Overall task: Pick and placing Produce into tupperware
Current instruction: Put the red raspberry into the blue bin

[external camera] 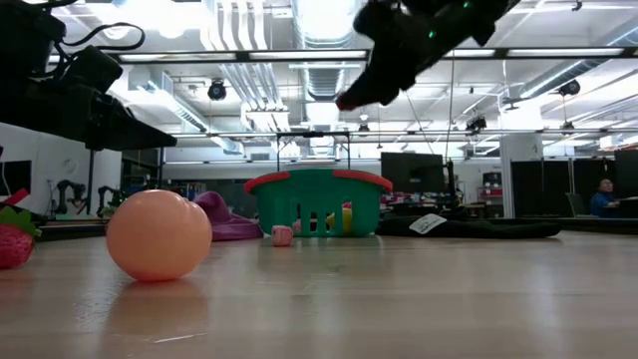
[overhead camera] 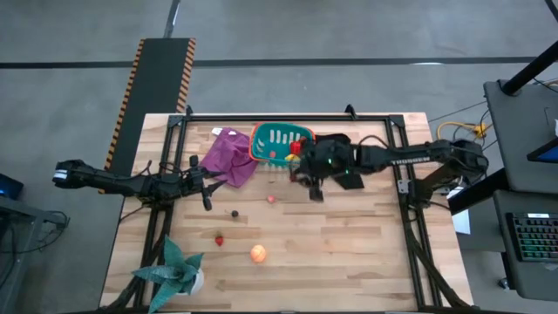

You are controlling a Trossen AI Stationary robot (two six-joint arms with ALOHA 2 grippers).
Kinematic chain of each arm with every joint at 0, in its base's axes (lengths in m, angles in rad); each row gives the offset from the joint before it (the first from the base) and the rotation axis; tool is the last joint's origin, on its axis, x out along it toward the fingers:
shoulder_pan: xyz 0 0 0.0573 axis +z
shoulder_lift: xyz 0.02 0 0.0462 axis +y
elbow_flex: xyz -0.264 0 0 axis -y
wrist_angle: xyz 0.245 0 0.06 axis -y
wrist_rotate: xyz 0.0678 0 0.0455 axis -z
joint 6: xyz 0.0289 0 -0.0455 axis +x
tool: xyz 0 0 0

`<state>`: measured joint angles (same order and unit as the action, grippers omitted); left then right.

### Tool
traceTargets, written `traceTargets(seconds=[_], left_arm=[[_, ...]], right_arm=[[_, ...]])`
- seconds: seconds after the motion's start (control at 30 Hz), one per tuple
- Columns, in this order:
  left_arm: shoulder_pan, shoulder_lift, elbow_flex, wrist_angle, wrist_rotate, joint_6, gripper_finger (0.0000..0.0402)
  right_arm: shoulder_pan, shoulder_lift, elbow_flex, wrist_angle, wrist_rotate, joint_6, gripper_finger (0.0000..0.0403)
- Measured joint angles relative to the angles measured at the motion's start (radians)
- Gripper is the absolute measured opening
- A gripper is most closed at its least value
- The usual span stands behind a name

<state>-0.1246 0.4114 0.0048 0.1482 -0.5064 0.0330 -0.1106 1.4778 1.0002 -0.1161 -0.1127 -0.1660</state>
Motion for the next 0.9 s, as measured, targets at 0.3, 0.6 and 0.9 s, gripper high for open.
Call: traceTargets(seconds=[0.3,0.6,0.9], left_arm=[[0.0,0.001,0.0,0.001,0.0,0.0,0.0105],[0.0,0.0,0.0,0.002,-0.006,0.033,0.0105],[0.0,-0.002,0.0,0.002,-0.029,0.036,0.0105]], right_arm=[[-0.2,0.05,0.042,-0.021,0.009,-0.003,0.0073],[-0.295,0.212,0.184,-0.17,0.097,-0.047,0.0073],[-0.356,0.335,0.354,-0.299,0.122,0.0,0.0073]])
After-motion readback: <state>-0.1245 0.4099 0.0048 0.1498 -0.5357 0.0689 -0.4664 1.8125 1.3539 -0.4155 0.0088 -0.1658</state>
